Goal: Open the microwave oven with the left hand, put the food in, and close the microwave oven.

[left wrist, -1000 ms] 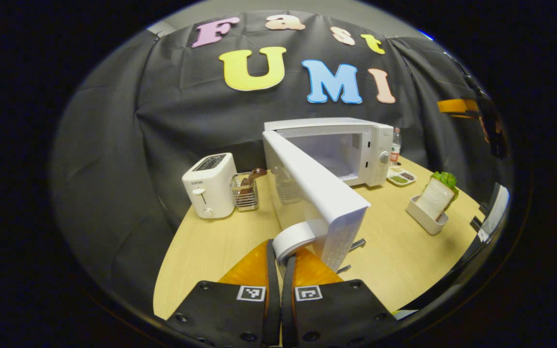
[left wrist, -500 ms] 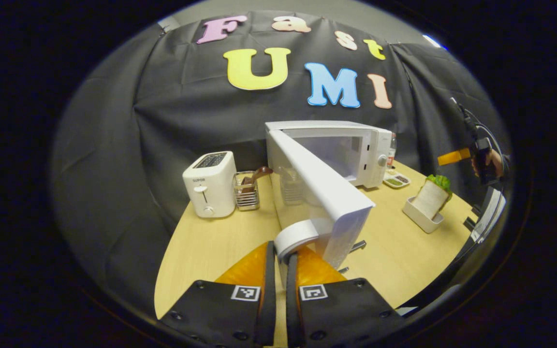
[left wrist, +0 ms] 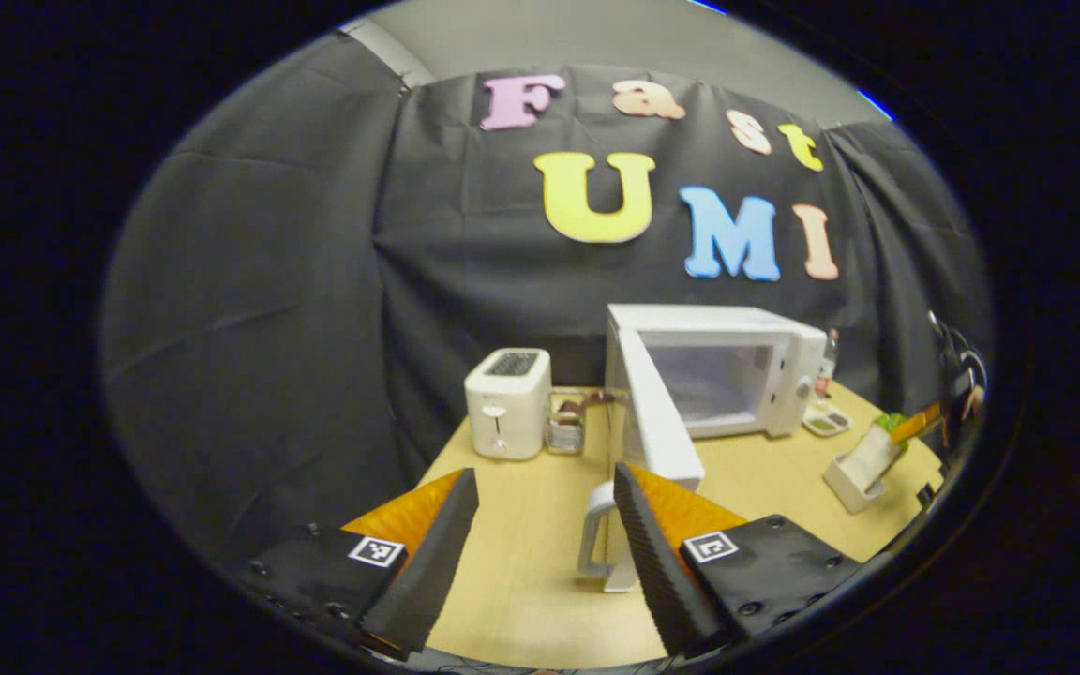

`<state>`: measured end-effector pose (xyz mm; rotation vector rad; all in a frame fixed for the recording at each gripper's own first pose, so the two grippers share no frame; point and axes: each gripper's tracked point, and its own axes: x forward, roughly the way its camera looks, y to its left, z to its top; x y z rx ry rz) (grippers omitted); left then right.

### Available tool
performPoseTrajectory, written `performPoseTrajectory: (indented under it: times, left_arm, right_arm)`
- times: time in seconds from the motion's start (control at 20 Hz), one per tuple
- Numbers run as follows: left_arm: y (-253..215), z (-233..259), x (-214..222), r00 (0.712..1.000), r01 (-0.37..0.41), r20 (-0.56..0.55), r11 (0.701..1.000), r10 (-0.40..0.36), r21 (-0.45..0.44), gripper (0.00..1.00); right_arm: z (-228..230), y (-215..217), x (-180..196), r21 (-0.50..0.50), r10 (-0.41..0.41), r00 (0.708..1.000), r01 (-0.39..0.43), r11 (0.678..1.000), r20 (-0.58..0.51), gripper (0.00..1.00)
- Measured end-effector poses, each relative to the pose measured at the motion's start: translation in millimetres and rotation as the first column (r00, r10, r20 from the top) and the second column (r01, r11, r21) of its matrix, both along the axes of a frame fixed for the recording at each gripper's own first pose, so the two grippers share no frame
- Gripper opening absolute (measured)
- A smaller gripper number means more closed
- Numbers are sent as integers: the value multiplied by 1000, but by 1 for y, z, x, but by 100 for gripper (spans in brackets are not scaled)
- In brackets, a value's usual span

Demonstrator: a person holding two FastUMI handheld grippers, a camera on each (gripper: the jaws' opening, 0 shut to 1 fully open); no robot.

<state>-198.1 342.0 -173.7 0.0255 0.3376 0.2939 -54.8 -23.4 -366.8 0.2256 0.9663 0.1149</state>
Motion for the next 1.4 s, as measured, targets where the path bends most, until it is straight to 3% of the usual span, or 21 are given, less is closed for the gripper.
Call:
performPoseTrajectory:
  times: [0.05, 0.15, 0.35, 0.4, 0.45, 0.5, 0.55, 0.6, 0.7, 0.85, 1.05, 1.4]
  left_arm:
    - [-8, 26, 4, 998, -19, 61, 1000, 19, 3, 97]
    - [-32, 77, 20, 987, -29, 161, 1000, 27, 12, 97]
    - [-101, 130, 63, 959, 39, 282, 999, -41, 10, 96]
    - [-120, 132, 73, 957, 57, 285, 998, -53, -4, 97]
    - [-141, 132, 83, 956, 80, 284, 997, -71, -20, 97]
    - [-159, 133, 92, 954, 105, 285, 994, -94, -24, 96]
    - [-171, 132, 99, 954, 121, 278, 992, -109, -23, 96]
    - [-184, 130, 105, 955, 135, 269, 991, -124, -21, 98]
    - [-208, 132, 113, 953, 168, 260, 986, -158, -18, 96]
    - [-226, 137, 122, 953, 183, 246, 983, -175, -8, 95]
    - [-232, 150, 133, 959, 161, 239, 987, -152, -17, 97]
    - [-234, 175, 141, 962, 128, 243, 992, -127, 13, 96]
  right_arm:
    - [-2, 3, -2, 7, 3, 1000, -3, 1000, -10, 99]
    - [-8, 5, -6, 9, 11, 999, -10, 1000, -41, 99]
    - [-19, 13, -12, 66, 4, 995, 2, 998, -97, 99]
    - [-22, 14, -14, 88, -7, 993, 17, 996, -119, 84]
    - [-21, 17, -12, 117, -21, 992, 36, 992, -127, 80]
    - [-24, 21, -8, 151, -43, 992, 62, 987, -120, 69]
    - [-19, 24, -10, 177, -50, 991, 71, 982, -120, 52]
    - [-14, 24, -14, 184, -44, 992, 66, 981, -121, 35]
    - [-15, 26, -15, 169, 10, 995, 7, 986, -99, 17]
    - [-5, 29, -13, 162, 60, 997, -50, 985, -57, 17]
    - [30, 41, -2, 227, 89, 996, -91, 970, 20, 17]
    - [107, 98, 33, 487, 52, 989, -113, 866, 137, 17]
